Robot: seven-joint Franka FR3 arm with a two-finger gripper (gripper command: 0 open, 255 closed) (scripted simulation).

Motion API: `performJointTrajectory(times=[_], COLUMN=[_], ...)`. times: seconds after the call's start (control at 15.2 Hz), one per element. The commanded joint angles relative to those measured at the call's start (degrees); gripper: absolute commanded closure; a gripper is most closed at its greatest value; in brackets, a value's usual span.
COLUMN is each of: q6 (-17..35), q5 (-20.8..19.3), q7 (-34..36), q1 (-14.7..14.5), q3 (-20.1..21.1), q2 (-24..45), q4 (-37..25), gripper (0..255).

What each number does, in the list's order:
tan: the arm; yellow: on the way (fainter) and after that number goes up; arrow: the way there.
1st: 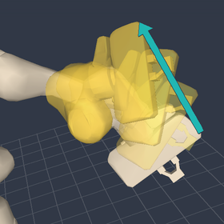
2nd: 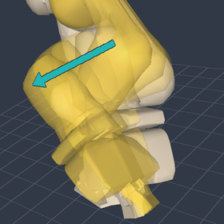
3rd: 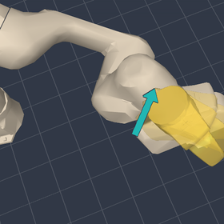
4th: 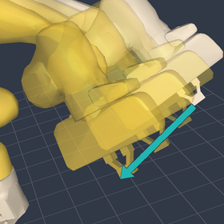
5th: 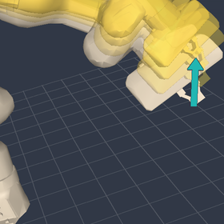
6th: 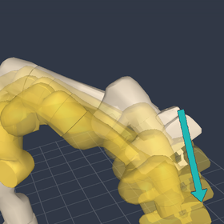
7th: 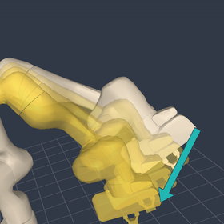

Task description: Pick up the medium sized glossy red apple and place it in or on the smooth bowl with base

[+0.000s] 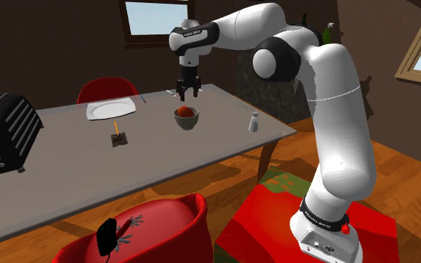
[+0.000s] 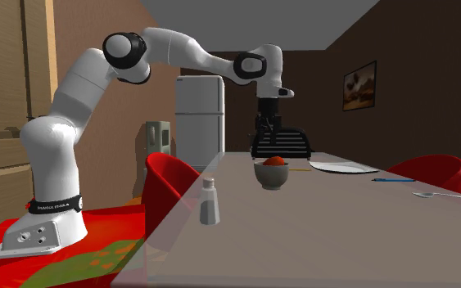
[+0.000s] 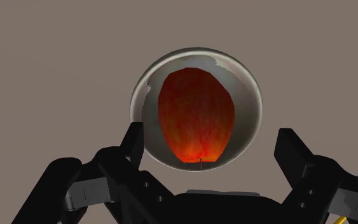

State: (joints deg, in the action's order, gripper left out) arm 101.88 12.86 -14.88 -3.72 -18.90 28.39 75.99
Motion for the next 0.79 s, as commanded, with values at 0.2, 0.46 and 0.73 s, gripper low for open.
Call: performJointTrajectory(times=[0.2,0.46,0.73], q6=[-7.64,-7.64,-7.64], q5=[0.00,0.00,0.00], q7=[0.48,0.48,0.48], q1=[1.18,1.18,1.19], q3=[-0.16,-0.16,-0.16], q2=[0.66,0.66,0.66], q4=[-8.36,-8.36,-8.36], gripper=[0,0,0])
